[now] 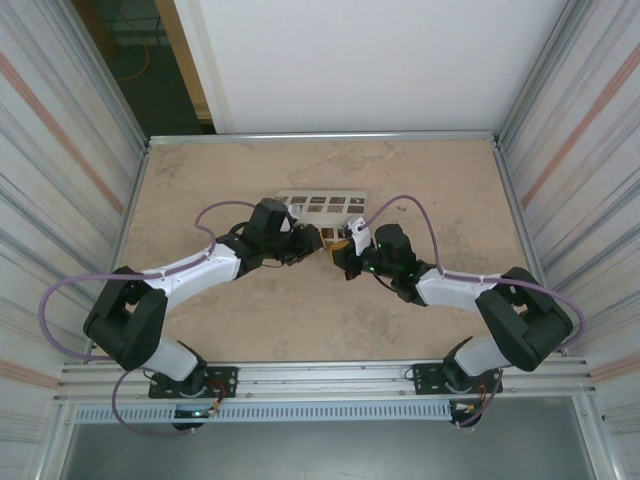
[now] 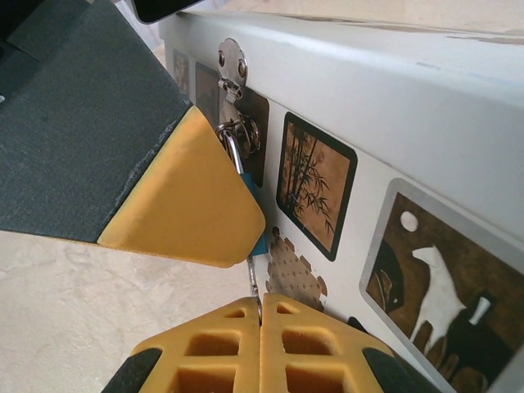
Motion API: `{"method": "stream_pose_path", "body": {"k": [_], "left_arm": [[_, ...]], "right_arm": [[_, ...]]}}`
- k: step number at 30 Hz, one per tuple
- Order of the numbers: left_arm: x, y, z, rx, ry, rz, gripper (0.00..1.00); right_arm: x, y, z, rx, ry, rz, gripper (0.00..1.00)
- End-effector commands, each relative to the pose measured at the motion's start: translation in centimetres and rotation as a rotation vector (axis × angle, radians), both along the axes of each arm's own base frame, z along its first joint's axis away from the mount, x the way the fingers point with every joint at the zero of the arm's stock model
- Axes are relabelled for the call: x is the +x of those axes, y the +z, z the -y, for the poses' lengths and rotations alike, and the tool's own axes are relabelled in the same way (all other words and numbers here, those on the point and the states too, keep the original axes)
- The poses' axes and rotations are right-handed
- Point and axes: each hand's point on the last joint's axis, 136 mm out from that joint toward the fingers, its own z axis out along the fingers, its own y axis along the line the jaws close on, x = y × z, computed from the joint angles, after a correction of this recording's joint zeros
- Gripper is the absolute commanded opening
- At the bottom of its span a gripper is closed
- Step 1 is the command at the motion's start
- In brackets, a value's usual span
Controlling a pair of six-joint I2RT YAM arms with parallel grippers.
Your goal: Unlock the padlock with the key
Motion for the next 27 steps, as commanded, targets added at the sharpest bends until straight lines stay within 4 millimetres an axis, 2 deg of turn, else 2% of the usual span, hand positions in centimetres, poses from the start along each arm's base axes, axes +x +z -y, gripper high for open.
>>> {"method": "stream_pose_path", "body": {"k": [1, 4, 11, 21, 27], "left_arm": [[-1.8, 2.6, 2.3, -0.113, -0.107, -0.009, 0.15], [-1.9, 2.6, 2.3, -0.115, -0.112, -0.009, 0.15], [-2.1, 1.7, 2.0, -0.101, -0.105, -0.019, 0.15], [-2.6, 2.5, 1.8, -0.105, -0.123, -0.014, 0.15], [-2.7, 2.4, 1.8, -0.106, -0.124, -0.019, 0.15]], "right_arm": [[1.2, 4.7, -2.1, 0.113, 0.014, 0.112, 0.0], [1.7, 4.7, -1.7, 0.107, -0.01, 0.118, 0.0], [2.1, 6.1, -1.7, 0.099, -0.008, 0.152, 0.0], [2.3, 4.6, 0.0, -0.046, -0.087, 0.234, 0.0], [1.8, 4.9, -0.3, -0.026, -0.056, 0.223, 0.0]]}}
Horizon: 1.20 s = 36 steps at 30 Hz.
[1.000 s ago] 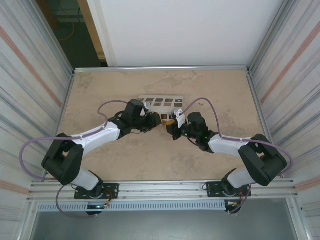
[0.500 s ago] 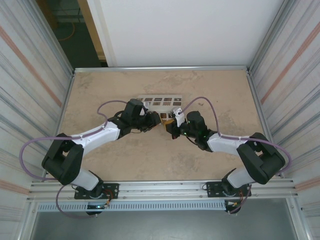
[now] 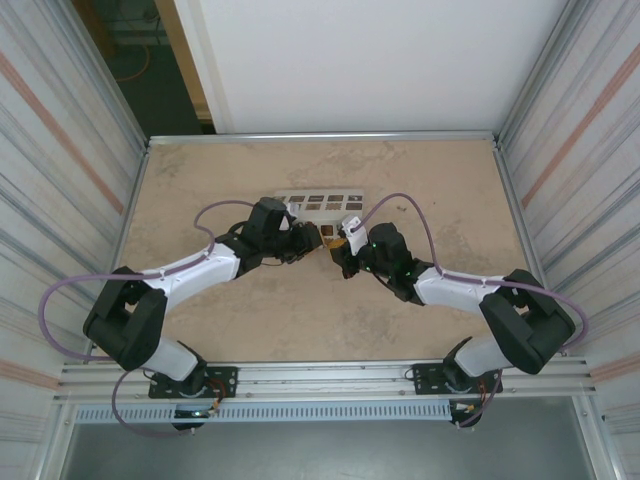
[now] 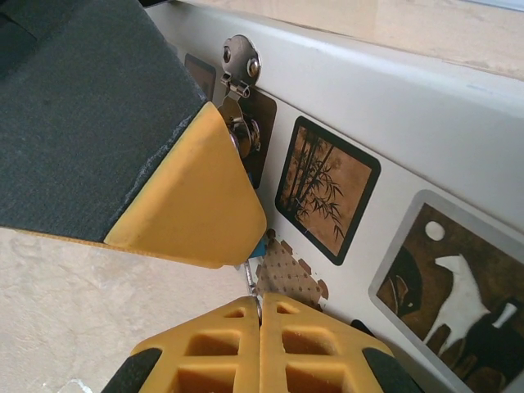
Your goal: Unlock the padlock with the key
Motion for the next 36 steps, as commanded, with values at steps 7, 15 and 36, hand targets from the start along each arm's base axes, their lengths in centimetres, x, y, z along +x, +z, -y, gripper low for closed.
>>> {"method": "stream_pose_path", "body": {"k": [7, 15, 36], "left_arm": [[-3.1, 2.1, 1.9, -0.092, -0.143, -0.027, 0.15], [-3.3, 2.1, 2.0, -0.095, -0.152, -0.042, 0.15], [-3.2, 2.5, 2.2, -0.111, -0.142, -0.053, 0.15]], "right_arm": [[0.5, 5.4, -1.7, 0.12, 0.014, 0.134, 0.0], [1.0, 7.5, -2.0, 0.171, 0.014, 0.18, 0.0], [0.4, 4.6, -1.8, 0.144, -0.003, 0.108, 0.0]]}}
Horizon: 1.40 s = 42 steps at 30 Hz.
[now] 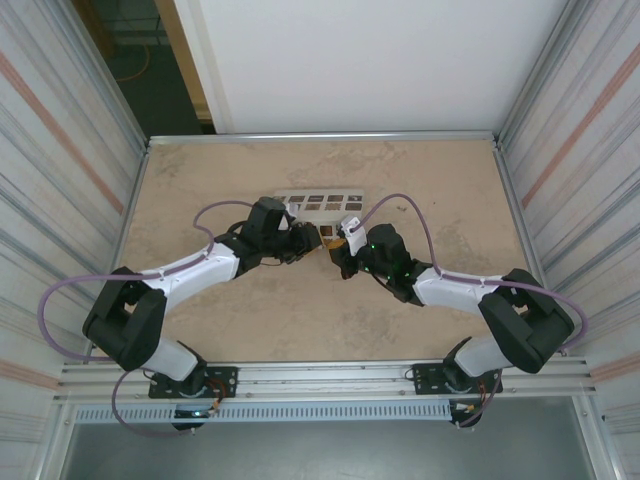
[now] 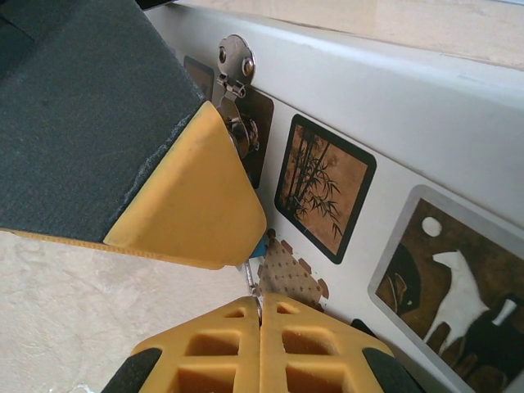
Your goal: Unlock the padlock with the key
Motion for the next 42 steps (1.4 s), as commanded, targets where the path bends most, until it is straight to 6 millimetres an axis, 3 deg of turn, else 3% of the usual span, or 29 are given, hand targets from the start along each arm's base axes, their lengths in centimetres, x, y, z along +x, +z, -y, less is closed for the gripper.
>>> {"method": "stream_pose_path", "body": {"k": [1, 10, 22, 34, 42], "left_arm": [[-3.2, 2.6, 2.3, -0.111, -0.146, -0.041, 0.15], [-3.4, 3.1, 2.3, -0.117, -0.162, -0.054, 0.16], [-3.3, 2.7, 2.5, -0.118, -0.159, -0.073, 0.16], [-3.7, 1.9, 2.2, -0.079, -0.163, -0.093, 0.16], [-3.4, 1.5, 2.0, -0.065, -0.142, -0.086, 0.15]], "right_arm": [[0.8, 4.7, -1.2, 0.127, -0.004, 0.126, 0.0], [1.1, 5.1, -0.1, 0.101, -0.028, 0.168, 0.0], [0.0, 5.9, -2.3, 0.181, 0.084, 0.111, 0.0], [1.0, 8.7, -1.4, 0.211, 0.066, 0.184, 0.0], [-0.4, 7.9, -2.1, 0.238, 0.127, 0.068, 0.0]]}}
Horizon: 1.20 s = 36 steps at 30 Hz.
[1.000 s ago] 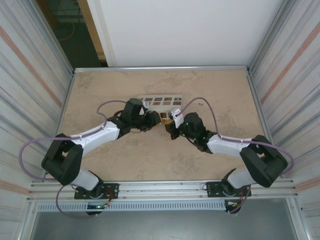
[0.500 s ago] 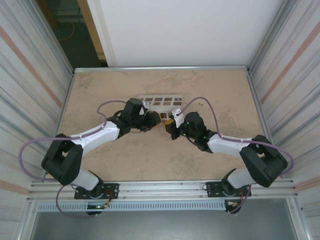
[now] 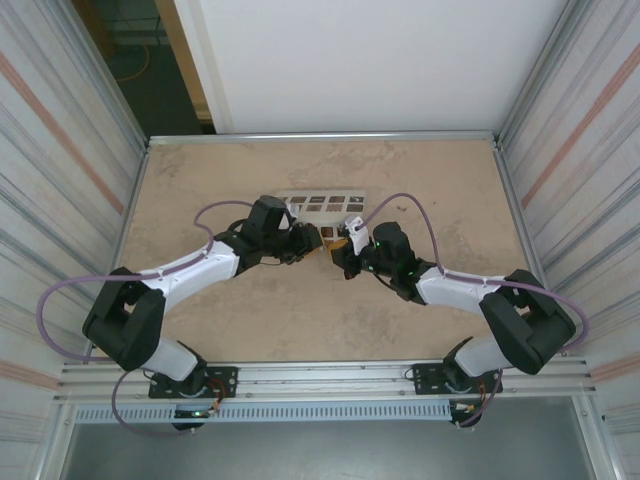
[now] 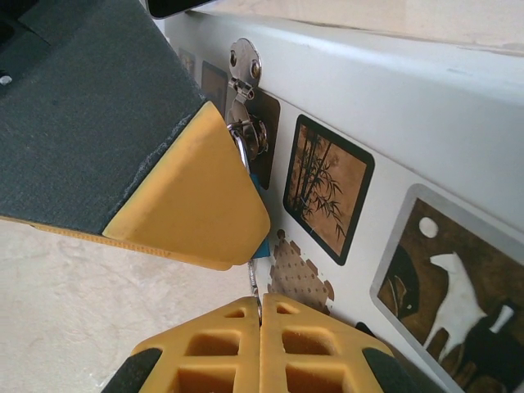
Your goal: Unlock the padlock with the key
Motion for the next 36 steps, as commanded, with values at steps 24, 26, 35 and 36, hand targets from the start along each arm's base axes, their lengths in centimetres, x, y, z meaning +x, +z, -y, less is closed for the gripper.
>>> {"method": "stream_pose_path", "body": {"k": [24, 26, 35, 36], "left_arm": [[-2.4, 0.4, 2.2, -0.053, -0.102, -0.03, 0.15], [-2.5, 0.5, 2.4, -0.054, -0.11, -0.024, 0.15], [-3.0, 0.7, 2.7, -0.083, -0.12, -0.021, 0.15], [-3.1, 0.8, 2.7, -0.084, -0.124, -0.019, 0.15]], "right_arm": [[-0.4, 6.8, -3.0, 0.176, 0.003, 0.006, 0.0], [-0.3, 6.9, -3.0, 0.192, 0.008, 0.011, 0.0], [-0.4, 8.7, -3.0, 0.317, 0.127, 0.008, 0.0], [-0.4, 8.7, -3.1, 0.32, 0.138, 0.004, 0.0]]}}
